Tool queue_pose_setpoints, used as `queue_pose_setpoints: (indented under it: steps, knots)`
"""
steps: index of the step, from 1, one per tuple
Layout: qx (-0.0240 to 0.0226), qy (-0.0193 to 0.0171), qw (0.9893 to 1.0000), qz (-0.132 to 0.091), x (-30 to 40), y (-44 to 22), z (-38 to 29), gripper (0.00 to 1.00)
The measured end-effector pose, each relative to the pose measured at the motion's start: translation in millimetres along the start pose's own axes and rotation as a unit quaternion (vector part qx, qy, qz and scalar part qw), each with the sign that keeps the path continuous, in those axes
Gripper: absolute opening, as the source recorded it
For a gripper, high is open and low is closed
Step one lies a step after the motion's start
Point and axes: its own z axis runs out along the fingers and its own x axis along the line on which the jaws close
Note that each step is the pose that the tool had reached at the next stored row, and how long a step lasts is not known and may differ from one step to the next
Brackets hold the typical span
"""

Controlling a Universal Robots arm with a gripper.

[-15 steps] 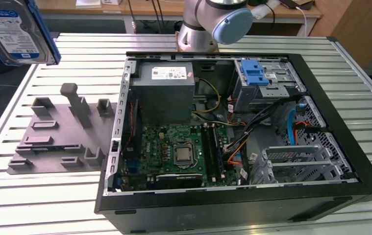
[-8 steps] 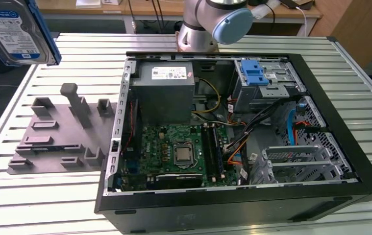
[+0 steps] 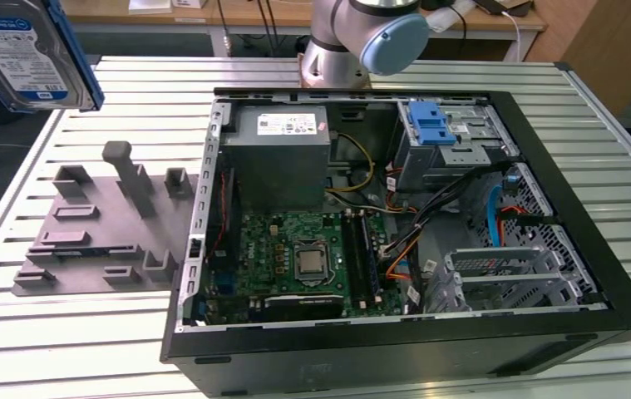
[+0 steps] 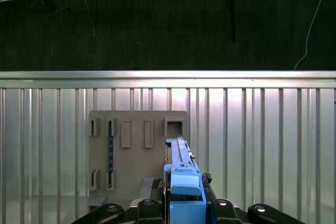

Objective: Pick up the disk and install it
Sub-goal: 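Pick up the disk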

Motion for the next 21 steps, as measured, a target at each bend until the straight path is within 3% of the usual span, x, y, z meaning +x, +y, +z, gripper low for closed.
queue_pose_setpoints:
  steps: [12, 21]
  knots:
    - [0.0001, 0.0000, 1.0000, 0.000, 0.0, -0.1, -7.7, 0.36]
    - [0.0000, 0.0000, 1.0000, 0.000, 0.0, -0.9, -8.2, 0.36]
